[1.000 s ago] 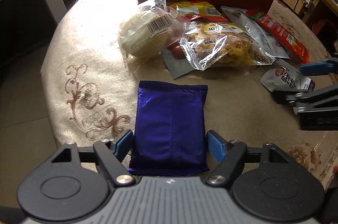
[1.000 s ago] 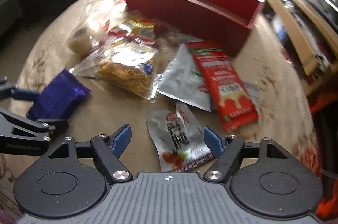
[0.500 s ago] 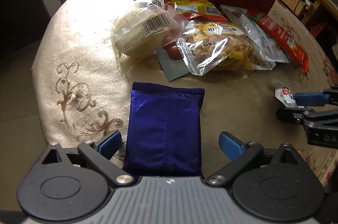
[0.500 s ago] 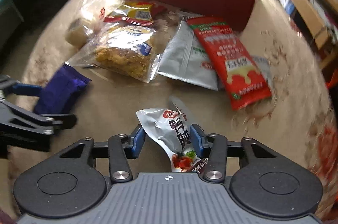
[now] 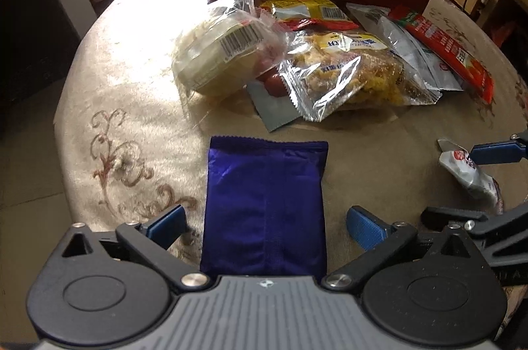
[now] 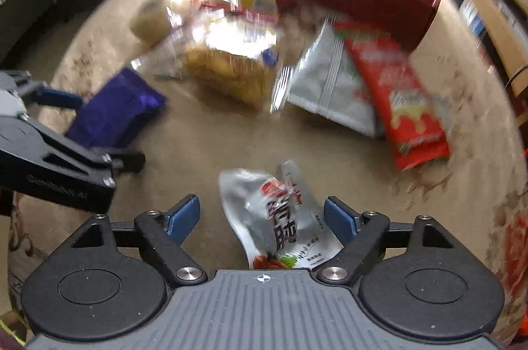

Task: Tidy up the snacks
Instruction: 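Grasp the blue wrapped bar with the left tool while the right tool grasps the white pouch, then carry the blue bar and white pouch over the red box with both tools, then open both tools to drop the blue bar and white pouch into the box, then grasp the round bread with the left tool while the right tool grasps the red packet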

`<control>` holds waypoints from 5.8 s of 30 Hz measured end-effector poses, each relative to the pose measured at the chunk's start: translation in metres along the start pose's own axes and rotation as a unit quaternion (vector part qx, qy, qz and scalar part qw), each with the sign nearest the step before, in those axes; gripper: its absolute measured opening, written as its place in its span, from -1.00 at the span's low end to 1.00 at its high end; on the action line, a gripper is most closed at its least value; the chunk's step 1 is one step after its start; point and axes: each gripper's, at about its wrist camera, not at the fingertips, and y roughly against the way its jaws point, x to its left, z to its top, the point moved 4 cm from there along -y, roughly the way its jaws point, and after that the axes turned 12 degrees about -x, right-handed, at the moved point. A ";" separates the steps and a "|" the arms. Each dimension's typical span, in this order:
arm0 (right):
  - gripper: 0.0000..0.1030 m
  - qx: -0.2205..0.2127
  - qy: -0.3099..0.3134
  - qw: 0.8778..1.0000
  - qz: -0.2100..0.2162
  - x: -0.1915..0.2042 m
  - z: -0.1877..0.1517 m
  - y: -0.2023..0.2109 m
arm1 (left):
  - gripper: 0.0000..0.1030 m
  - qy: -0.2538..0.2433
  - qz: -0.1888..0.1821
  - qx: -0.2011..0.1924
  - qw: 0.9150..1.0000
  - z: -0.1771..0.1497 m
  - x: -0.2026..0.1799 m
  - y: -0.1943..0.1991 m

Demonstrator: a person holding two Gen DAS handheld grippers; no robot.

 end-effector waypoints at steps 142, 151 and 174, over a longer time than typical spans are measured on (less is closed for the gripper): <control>0.20 -0.203 -0.157 0.966 -0.031 -0.083 0.193 -0.009 | 0.40 0.085 0.000 -0.096 0.992 0.208 0.037 -0.045; 0.25 -0.176 -0.129 0.976 -0.024 -0.052 0.167 0.003 | 0.42 0.101 -0.007 -0.071 0.992 0.168 0.053 -0.028; 0.46 -0.145 -0.161 0.975 -0.047 -0.071 0.113 0.024 | 0.64 0.149 0.017 -0.012 0.989 0.108 0.050 -0.043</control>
